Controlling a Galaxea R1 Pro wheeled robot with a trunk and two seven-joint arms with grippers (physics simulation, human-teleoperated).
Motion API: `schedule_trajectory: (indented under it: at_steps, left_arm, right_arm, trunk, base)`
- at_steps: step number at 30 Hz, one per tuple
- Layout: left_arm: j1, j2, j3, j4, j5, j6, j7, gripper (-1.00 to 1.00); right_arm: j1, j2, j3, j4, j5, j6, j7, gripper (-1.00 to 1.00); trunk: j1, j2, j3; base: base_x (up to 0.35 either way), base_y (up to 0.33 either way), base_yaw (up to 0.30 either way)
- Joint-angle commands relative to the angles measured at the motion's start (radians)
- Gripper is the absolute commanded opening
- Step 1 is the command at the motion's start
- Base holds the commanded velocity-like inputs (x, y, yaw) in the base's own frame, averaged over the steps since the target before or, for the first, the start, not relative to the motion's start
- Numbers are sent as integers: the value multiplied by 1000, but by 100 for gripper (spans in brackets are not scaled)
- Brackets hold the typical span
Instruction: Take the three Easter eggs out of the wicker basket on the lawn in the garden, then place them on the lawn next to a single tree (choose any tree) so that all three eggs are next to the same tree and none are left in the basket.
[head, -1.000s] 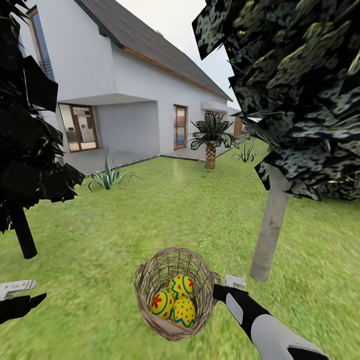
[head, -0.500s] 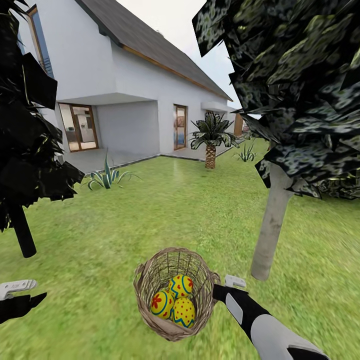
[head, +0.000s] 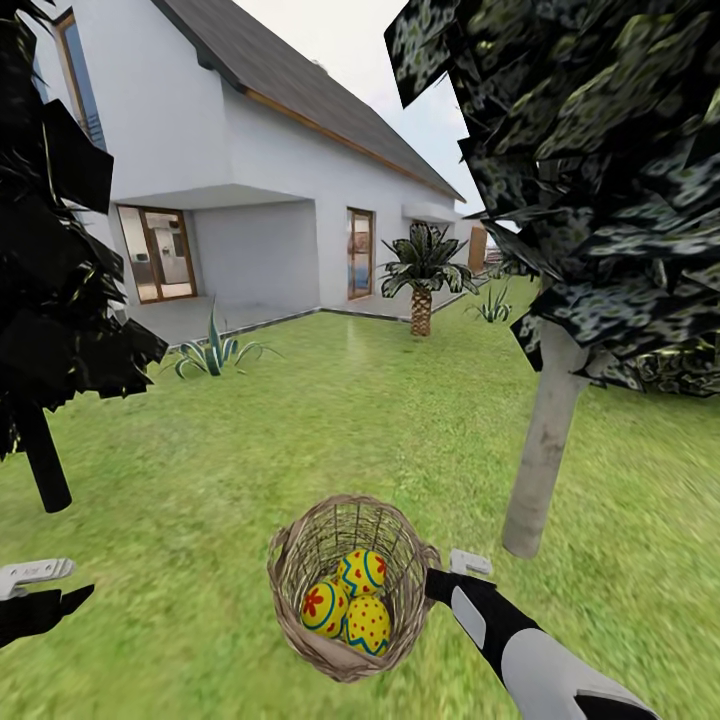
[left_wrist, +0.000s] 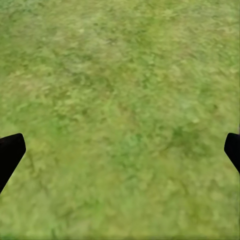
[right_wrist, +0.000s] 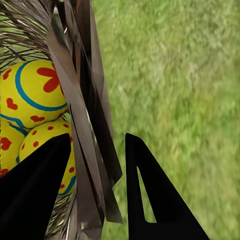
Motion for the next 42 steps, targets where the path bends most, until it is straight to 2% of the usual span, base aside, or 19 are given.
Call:
schedule_trajectory:
  at_steps: [1, 32, 36, 42]
  left_arm:
    - [-1, 0, 1, 0, 3, 7, -3, 100]
    - [-1, 0, 1, -2, 3, 7, -2, 100]
    - [-1, 0, 1, -2, 3, 7, -2, 100]
    - [-1, 0, 1, -1, 3, 7, -2, 100]
  right_arm:
    - [-1, 1, -4, -3, -13, 5, -3, -100]
    - [-1, -1, -4, -5, -13, 9, -3, -100]
    - [-1, -4, -7, -8, -12, 25, -3, -100]
    - [-2, -8, -13, -6, -14, 115, 25, -100]
  trunk:
    - [4, -8, -4]
    - [123, -225, -101]
    - [138, -253, -114]
    - [161, -295, -133]
  base:
    - [0, 0, 0]
    - [0, 0, 0]
    - [0, 0, 0]
    - [0, 0, 0]
